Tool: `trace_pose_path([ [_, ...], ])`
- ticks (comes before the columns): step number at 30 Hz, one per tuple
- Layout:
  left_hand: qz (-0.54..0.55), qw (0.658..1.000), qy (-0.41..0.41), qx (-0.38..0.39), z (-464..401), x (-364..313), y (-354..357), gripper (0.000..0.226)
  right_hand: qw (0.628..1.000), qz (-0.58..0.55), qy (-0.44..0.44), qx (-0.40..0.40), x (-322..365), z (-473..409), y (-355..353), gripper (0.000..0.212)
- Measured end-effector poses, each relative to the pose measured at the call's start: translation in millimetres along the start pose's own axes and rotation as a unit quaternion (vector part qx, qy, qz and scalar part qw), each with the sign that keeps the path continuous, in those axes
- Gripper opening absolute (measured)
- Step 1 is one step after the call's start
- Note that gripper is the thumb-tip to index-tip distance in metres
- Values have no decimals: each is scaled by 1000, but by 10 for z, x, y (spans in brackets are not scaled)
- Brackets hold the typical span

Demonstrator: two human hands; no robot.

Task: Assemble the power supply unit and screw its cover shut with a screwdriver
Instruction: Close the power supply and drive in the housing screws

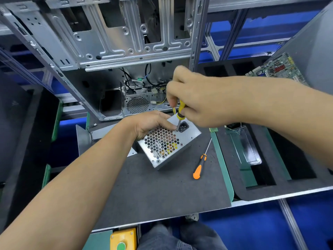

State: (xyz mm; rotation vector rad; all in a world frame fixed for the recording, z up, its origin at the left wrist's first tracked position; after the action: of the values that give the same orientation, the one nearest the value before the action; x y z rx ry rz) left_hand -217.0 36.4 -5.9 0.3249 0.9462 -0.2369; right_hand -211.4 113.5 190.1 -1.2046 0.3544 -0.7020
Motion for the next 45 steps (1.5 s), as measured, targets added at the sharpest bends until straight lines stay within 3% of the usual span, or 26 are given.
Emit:
trace_pose_path([
  [4,-4,1000,-9,3,2,-3,1,23,993,111,33,-35,-36,-67,-23,5],
  [6,-4,1000,-9,0,13,-3,4,22,982,165,74,-51,-95,-49,-66,25],
  [8,-9,1000,5,-13,16,-34,-5,23,993,97,69,-28,-120,-16,-45,25],
  [10,-1,1000,-3,-7,20,-16,8,19,999,27,16,-8,-52,-6,-8,10],
  [13,-7,1000,-14,-1,14,-8,13,18,998,57,16,-11,-59,-33,-10,2],
  [15,-7,1000,-19,0,21,-6,22,19,986,149,56,-50,-84,-49,-79,25],
  [17,-10,1000,-19,4,34,-8,35,21,980,167,79,-71,-85,-17,-114,41],
  [21,-21,1000,-2,-16,49,-41,9,16,999,41,21,-23,17,18,20,21],
  [23,-18,1000,-9,-14,40,-28,9,17,998,60,7,-23,21,-7,14,10],
  [27,-20,1000,-16,-7,33,-13,19,25,988,136,22,-67,35,-42,-81,8],
  [31,-27,1000,5,-16,29,-36,12,31,981,164,24,-96,143,-45,-72,44],
  [34,-30,999,7,-11,41,-44,26,34,983,112,18,-143,146,-61,-122,32],
  [37,-13,1000,-9,-10,48,-15,36,30,986,-53,18,-154,-98,-4,-164,19],
  [41,-6,999,-20,-25,53,-1,25,23,927,-187,83,-315,-756,282,-299,26],
  [45,-44,998,-14,-42,54,-37,28,16,887,-260,136,-356,-1098,457,-87,25],
])
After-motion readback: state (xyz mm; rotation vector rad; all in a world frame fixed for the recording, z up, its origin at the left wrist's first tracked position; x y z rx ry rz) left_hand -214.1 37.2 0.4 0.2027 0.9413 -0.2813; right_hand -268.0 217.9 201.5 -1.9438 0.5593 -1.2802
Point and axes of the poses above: each hand's wrist, its own z-axis away from the middle knuckle, its own y-axis out of the palm, x = y × z, the point moved 9 cm from there along -z, towards the middle knuckle, and after that the axes turned 6 degrees about y, right-handed, at the moved point
